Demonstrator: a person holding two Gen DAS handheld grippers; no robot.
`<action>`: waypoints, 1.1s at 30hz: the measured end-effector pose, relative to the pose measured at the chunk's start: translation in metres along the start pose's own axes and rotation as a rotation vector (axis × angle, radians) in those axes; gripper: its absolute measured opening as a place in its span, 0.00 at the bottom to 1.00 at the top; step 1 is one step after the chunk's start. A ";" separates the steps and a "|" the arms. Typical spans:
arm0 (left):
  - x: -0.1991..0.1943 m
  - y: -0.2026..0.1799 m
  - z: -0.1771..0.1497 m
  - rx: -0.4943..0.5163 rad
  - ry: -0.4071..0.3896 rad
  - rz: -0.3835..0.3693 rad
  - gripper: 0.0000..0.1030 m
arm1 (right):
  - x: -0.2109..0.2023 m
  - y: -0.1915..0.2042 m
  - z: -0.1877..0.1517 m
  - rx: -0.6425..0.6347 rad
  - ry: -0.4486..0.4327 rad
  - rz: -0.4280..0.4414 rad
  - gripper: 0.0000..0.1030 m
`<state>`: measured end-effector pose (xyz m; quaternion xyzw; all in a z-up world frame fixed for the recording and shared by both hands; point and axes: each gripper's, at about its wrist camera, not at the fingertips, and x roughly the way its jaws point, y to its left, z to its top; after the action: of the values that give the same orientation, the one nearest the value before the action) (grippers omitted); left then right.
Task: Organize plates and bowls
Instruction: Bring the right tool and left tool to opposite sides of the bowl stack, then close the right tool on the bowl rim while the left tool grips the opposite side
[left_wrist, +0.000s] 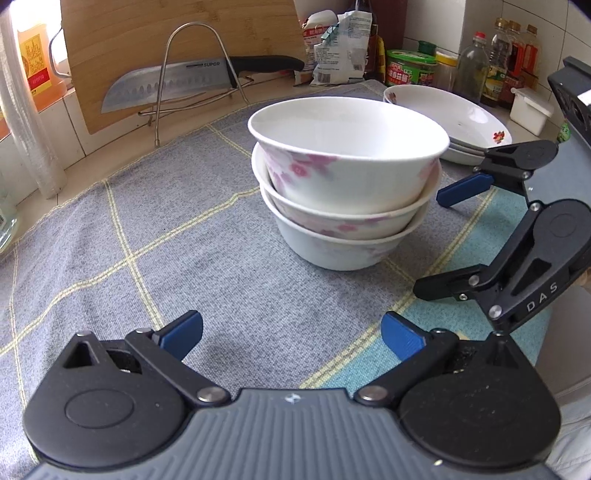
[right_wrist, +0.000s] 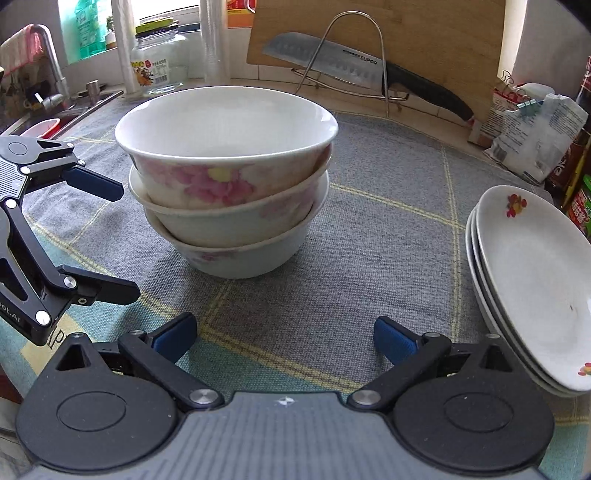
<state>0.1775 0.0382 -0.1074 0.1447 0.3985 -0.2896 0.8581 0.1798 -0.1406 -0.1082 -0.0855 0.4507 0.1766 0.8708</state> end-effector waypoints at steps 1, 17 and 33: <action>0.000 -0.002 0.001 -0.006 -0.005 0.011 0.99 | 0.000 -0.002 -0.001 -0.019 -0.006 0.016 1.00; 0.024 -0.004 0.009 0.080 -0.045 -0.094 0.99 | -0.002 -0.009 -0.007 -0.088 -0.050 0.068 1.00; 0.032 0.021 0.019 0.295 -0.092 -0.275 0.99 | 0.013 -0.007 0.020 -0.099 0.029 0.071 1.00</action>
<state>0.2187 0.0334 -0.1193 0.1997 0.3280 -0.4656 0.7973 0.2045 -0.1378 -0.1077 -0.1149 0.4569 0.2279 0.8521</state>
